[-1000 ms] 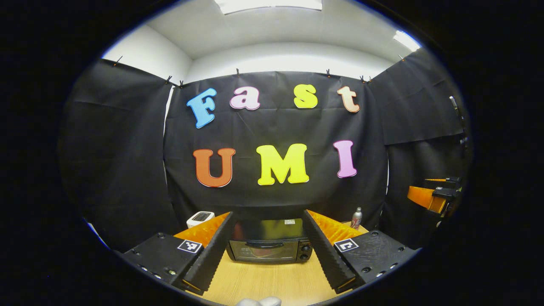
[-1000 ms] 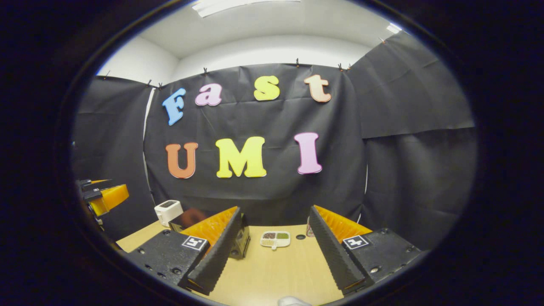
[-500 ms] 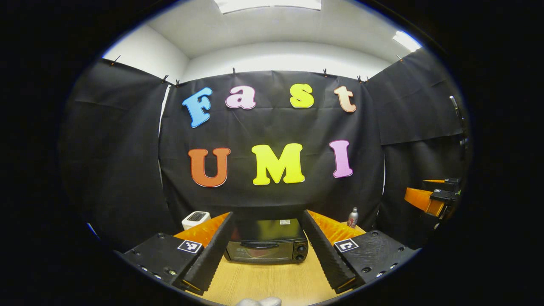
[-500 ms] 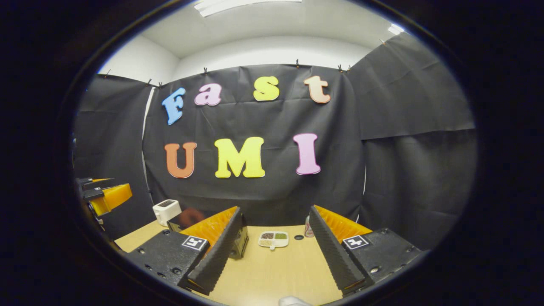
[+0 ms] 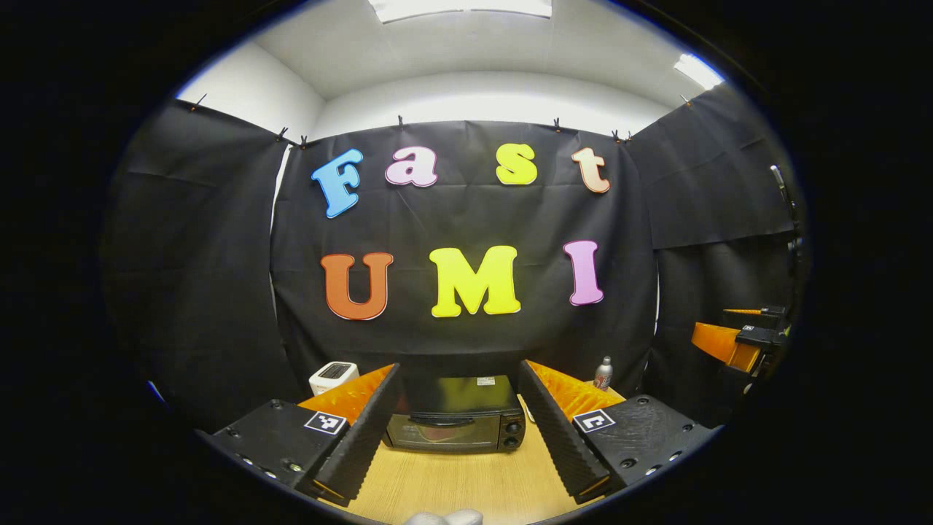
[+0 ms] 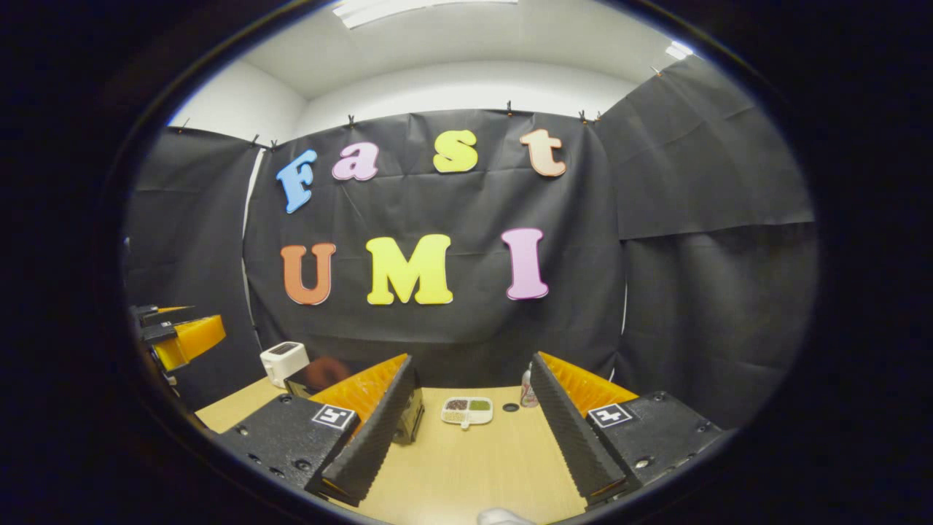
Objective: Open the electric oven with the left hand, put the food in, and close the electric oven.
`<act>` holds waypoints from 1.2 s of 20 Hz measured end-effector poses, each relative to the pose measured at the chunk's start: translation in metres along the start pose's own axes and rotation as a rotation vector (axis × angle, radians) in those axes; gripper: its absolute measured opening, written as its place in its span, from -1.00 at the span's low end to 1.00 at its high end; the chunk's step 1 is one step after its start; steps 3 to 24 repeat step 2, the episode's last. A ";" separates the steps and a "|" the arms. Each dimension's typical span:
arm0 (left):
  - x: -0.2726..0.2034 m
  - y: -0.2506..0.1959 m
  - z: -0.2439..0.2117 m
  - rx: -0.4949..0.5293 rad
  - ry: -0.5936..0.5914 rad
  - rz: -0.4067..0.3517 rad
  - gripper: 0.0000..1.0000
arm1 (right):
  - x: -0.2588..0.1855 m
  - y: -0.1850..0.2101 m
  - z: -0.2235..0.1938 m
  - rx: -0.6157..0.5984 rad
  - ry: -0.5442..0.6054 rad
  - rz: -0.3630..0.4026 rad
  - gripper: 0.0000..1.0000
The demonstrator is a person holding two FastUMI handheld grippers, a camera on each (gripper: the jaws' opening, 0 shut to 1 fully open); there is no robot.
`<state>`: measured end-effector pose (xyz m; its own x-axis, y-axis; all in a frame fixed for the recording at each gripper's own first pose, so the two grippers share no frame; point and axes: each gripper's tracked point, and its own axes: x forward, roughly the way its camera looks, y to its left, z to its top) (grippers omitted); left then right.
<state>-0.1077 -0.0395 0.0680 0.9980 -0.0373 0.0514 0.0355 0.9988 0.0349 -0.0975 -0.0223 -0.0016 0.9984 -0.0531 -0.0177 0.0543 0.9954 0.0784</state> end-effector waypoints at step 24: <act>0.000 -0.001 -0.001 -0.005 0.003 0.000 0.94 | 0.000 -0.001 0.000 0.000 0.001 0.002 0.93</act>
